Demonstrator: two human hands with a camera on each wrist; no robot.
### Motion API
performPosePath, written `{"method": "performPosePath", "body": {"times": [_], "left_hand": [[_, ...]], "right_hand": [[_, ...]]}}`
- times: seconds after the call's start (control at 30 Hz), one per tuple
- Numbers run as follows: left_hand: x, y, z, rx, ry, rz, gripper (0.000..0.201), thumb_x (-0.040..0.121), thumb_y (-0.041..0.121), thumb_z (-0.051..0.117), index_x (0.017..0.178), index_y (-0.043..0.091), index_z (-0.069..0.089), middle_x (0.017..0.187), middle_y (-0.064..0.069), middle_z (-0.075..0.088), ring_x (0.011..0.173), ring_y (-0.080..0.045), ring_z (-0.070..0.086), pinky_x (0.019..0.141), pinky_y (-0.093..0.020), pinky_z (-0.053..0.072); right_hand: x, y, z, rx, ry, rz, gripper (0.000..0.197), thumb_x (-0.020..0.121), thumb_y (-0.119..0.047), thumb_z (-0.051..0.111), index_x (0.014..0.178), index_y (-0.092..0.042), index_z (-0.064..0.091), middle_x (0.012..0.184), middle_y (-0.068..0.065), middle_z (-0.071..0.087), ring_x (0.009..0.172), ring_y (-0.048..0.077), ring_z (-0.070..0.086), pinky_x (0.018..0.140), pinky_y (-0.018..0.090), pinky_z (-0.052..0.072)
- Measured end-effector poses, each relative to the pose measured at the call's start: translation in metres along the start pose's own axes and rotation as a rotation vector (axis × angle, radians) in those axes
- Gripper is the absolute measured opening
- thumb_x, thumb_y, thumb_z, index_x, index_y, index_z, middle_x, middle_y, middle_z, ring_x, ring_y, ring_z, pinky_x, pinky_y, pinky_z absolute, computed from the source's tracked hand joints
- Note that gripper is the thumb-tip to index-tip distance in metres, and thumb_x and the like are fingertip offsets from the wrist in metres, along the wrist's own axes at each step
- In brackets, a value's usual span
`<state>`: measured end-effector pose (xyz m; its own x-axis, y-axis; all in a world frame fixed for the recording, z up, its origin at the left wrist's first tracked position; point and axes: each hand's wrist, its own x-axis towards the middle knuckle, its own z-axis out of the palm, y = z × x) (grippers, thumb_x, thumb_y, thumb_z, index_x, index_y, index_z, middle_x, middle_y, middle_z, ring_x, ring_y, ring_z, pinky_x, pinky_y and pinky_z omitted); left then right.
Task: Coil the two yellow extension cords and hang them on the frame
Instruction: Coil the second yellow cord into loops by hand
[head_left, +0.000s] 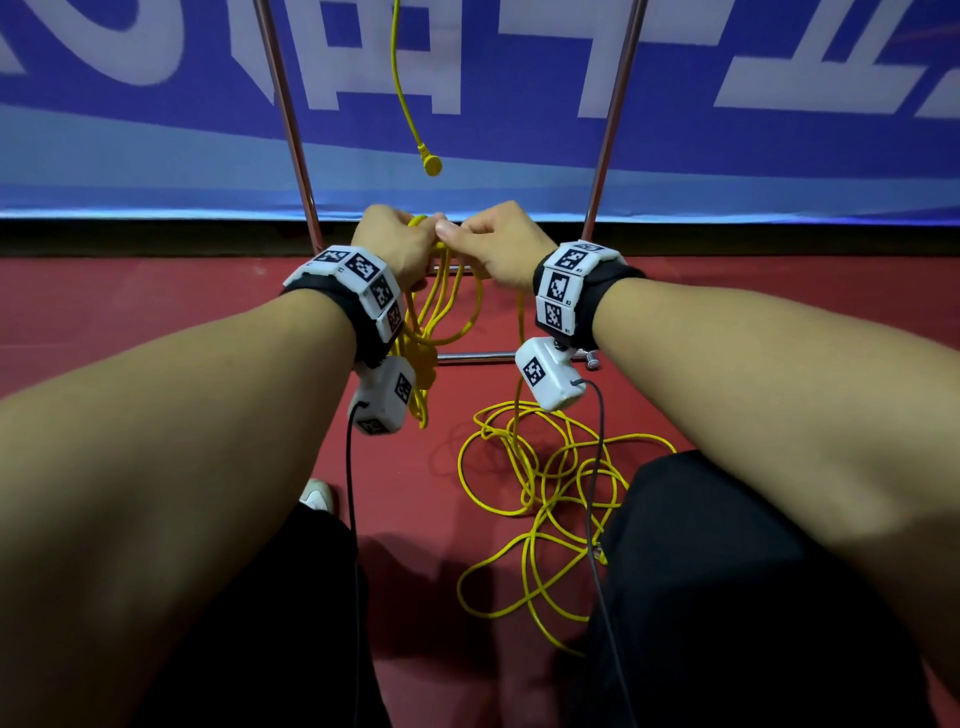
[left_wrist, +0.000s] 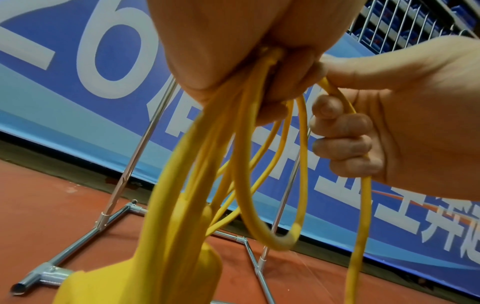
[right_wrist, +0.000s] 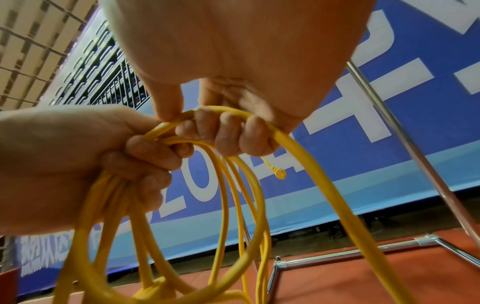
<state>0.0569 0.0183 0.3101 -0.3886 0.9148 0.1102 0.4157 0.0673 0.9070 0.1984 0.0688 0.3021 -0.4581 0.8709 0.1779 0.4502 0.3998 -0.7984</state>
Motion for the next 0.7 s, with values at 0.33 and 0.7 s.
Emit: {"method": "performPosePath", "body": {"times": [0.33,0.7], "left_hand": [[0.007,0.002,-0.006,0.005,0.058,0.036,0.040,0.095,0.042,0.061,0.071,0.011,0.066,0.059,-0.003,0.058,0.051,-0.019,0.052,0.057,-0.030,0.045],[-0.001,-0.001,-0.001,-0.032,-0.195,0.110,0.040,0.102,0.035,0.055,0.073,0.009,0.063,0.054,-0.005,0.059,0.040,-0.013,0.048,0.042,-0.018,0.038]], "right_hand": [[-0.006,0.036,-0.013,0.022,-0.300,0.272,0.066,0.082,-0.079,0.050,0.058,-0.017,0.056,0.062,0.008,0.061,0.063,0.024,0.062,0.073,0.035,0.047],[-0.002,0.017,-0.018,-0.046,-0.023,0.068,0.059,0.089,-0.062,0.058,0.054,-0.020,0.036,0.050,0.004,0.034,0.049,0.021,0.031,0.054,0.028,0.026]]}}
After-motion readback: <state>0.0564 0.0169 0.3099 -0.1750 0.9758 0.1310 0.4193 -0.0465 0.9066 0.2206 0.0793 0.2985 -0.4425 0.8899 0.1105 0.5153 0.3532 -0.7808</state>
